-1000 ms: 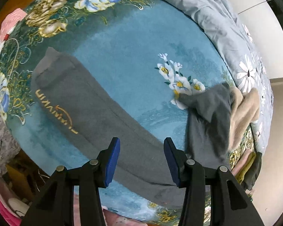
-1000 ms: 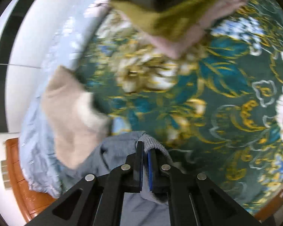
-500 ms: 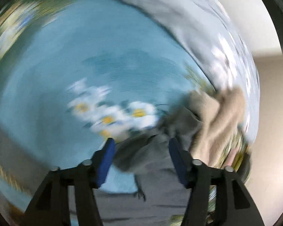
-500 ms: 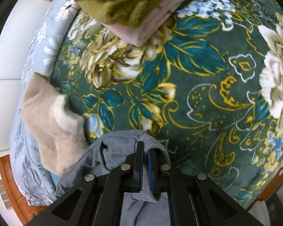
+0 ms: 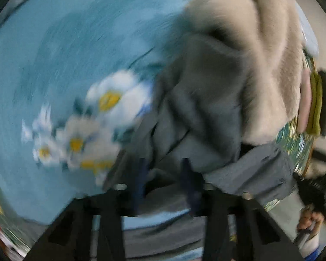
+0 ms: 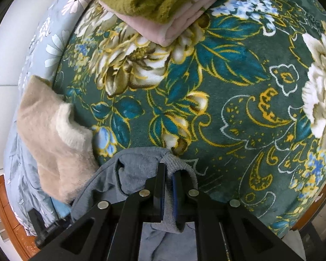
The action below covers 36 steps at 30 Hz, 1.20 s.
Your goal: Fold clothes
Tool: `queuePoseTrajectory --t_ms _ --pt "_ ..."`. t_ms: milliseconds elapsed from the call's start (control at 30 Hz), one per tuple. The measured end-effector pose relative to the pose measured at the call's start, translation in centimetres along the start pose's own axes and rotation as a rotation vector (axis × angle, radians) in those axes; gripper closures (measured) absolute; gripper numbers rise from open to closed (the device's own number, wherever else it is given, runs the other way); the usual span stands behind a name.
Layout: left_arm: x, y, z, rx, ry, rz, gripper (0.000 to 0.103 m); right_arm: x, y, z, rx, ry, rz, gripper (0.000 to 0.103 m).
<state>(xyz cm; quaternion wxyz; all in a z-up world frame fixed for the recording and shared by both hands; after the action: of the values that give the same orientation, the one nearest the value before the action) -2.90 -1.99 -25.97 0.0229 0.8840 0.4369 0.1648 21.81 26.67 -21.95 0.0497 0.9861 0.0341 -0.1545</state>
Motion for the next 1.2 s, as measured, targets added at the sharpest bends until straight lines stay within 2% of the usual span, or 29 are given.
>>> queuePoseTrajectory --t_ms 67,133,167,267,300,333,400,500,533,667,700,733,767,800,833,900,1000,1100,1200 --pt "-1.2 2.3 0.3 0.003 0.033 -0.06 0.074 -0.2 0.0 0.3 -0.007 0.002 -0.009 0.095" --pt "-1.7 4.5 1.1 -0.027 0.03 -0.057 0.074 -0.3 0.2 0.7 -0.017 0.006 -0.019 0.095" --pt "-2.0 5.3 1.2 -0.016 0.007 -0.05 0.074 -0.4 0.3 0.8 -0.021 0.008 -0.021 0.095" --pt "-2.7 4.8 -0.9 0.095 -0.008 -0.091 0.073 -0.6 0.3 0.9 -0.024 0.0 -0.024 0.095" --pt "-2.5 4.1 -1.9 0.136 0.008 -0.108 0.069 -0.7 0.4 0.9 -0.025 -0.003 -0.025 0.095" --pt "-2.3 3.4 -2.9 0.178 0.024 -0.123 0.056 -0.9 0.4 0.8 -0.025 -0.005 -0.032 0.095" --pt "-0.6 1.8 -4.4 0.241 0.046 -0.103 0.042 -1.0 0.4 0.8 -0.026 -0.006 -0.041 0.095" --pt "3.2 0.2 -3.8 0.196 0.07 -0.02 0.039 -1.0 0.5 0.8 -0.027 -0.014 -0.026 0.095" --pt "4.5 -0.1 -3.1 0.187 0.073 -0.021 0.039 -1.0 0.6 0.8 -0.027 -0.018 -0.02 0.095" --pt "7.2 -1.8 -0.3 0.157 -0.013 0.009 0.039 -1.0 1.1 0.5 -0.021 -0.028 -0.003 0.095" --pt "7.0 -2.0 0.2 0.154 -0.022 -0.027 0.047 -1.0 1.1 0.4 -0.019 -0.033 0.006 0.095" --pt "6.8 -2.1 0.6 0.151 -0.031 -0.065 0.072 -0.9 1.2 0.3 -0.017 -0.038 0.014 0.095" --pt "6.1 -2.1 0.7 0.149 -0.039 -0.119 0.088 -1.0 1.2 0.2 -0.015 -0.042 0.015 0.095" --pt "5.1 -2.0 0.3 0.16 -0.048 -0.164 0.099 -1.1 1.3 0.1 -0.014 -0.046 0.016 0.095" --pt "4.0 -1.9 -0.2 0.172 -0.054 -0.21 0.099 -1.3 1.3 0.1 -0.015 -0.046 0.006 0.095" --pt "1.3 -1.5 -2.5 0.238 -0.008 -0.307 0.099 -1.6 1.5 0.0 -0.016 -0.045 -0.013 0.095" --pt "-3.9 -0.1 -7.3 0.363 0.037 -0.462 0.1 -2.4 1.7 -0.2 -0.013 -0.045 -0.048 0.098" --pt "-10.4 3.3 -12.6 0.496 0.058 -0.613 0.1 -3.3 1.9 -0.9 0.015 -0.047 -0.08 0.098" --pt "-17.3 7.0 -16.8 0.621 0.044 -0.8 0.1 -4.4 1.9 -2.2 0.06 -0.071 -0.102 0.098"
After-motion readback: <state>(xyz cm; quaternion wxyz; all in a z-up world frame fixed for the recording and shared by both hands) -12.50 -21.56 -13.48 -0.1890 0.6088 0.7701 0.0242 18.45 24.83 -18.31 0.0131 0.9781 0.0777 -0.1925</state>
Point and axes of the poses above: each gripper's, at about its wrist camera, not at the fingertips, and z roughly the way its jaws point, x to its right, y to its underside, the point moved 8 cm from there along z, roughly the way its jaws point, and after that the axes turned 2 degrees about x, right-handed, at the moved point
